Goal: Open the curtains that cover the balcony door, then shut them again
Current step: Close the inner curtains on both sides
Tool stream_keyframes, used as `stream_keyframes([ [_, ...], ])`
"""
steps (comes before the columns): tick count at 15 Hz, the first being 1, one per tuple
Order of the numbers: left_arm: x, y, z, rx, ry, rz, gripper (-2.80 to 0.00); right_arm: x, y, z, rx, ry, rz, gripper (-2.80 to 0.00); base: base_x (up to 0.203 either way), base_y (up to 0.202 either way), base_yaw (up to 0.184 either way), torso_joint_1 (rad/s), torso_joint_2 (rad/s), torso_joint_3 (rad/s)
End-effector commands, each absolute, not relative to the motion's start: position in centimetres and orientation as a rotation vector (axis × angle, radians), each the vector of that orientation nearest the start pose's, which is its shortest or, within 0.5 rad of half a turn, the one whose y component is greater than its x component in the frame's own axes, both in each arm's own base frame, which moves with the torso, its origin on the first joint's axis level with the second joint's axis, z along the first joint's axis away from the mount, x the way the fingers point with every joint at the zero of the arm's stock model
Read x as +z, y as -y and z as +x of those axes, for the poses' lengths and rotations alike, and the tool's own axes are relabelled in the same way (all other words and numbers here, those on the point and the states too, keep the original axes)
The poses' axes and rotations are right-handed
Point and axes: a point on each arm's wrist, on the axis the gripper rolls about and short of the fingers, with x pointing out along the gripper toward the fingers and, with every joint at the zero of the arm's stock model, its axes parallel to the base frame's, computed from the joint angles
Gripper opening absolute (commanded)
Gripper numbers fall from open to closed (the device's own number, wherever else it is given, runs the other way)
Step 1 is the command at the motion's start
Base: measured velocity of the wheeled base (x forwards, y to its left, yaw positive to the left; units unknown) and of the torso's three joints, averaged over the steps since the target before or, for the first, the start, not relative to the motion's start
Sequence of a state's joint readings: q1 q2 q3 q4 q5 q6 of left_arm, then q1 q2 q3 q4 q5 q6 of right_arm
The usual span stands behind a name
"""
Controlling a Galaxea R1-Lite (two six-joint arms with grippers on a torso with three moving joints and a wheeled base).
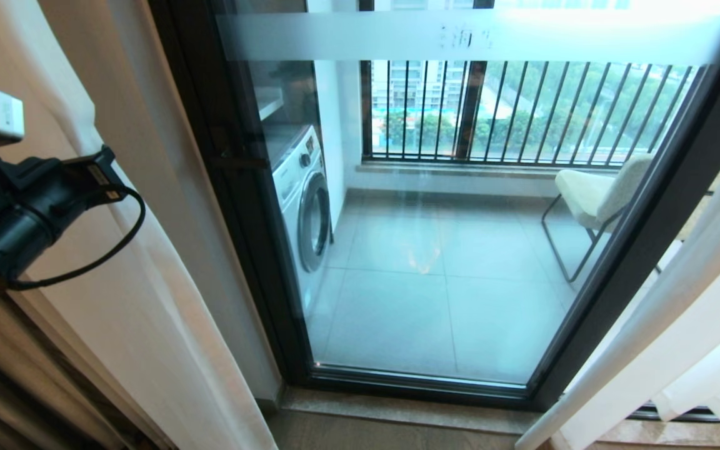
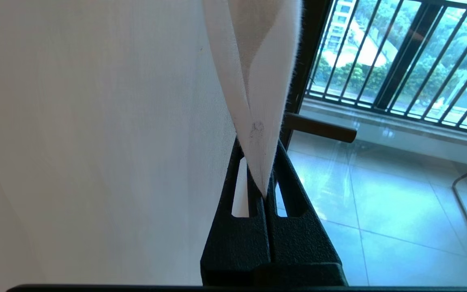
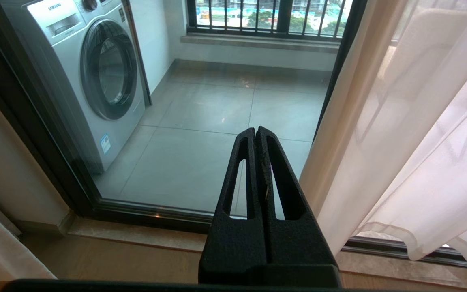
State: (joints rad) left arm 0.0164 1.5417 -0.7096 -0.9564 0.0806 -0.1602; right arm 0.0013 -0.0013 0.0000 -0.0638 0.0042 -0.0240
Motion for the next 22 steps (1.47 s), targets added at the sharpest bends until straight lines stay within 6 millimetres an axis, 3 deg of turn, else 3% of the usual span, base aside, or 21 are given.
stream_keyframes([
  [1,23.1,-0.6,27.0,0.089,0.124,-0.166,-2.80,8.2,0.0,-2.3,0.005,0.064,-0.025,-2.80,0.000,0.000,0.000,0.000,0.00,0.000],
  [13,22.9,-0.5,27.4,0.078,0.119,-0.168,-2.80,8.2,0.0,-2.3,0.005,0.064,-0.025,-2.80,0.000,-0.005,0.000,0.000,0.00,0.000],
  [22,22.7,-0.3,28.3,0.065,0.184,-0.184,-2.80,8.2,0.0,-2.3,0.005,0.064,-0.025,-2.80,0.000,-0.177,0.000,0.003,0.00,0.003],
])
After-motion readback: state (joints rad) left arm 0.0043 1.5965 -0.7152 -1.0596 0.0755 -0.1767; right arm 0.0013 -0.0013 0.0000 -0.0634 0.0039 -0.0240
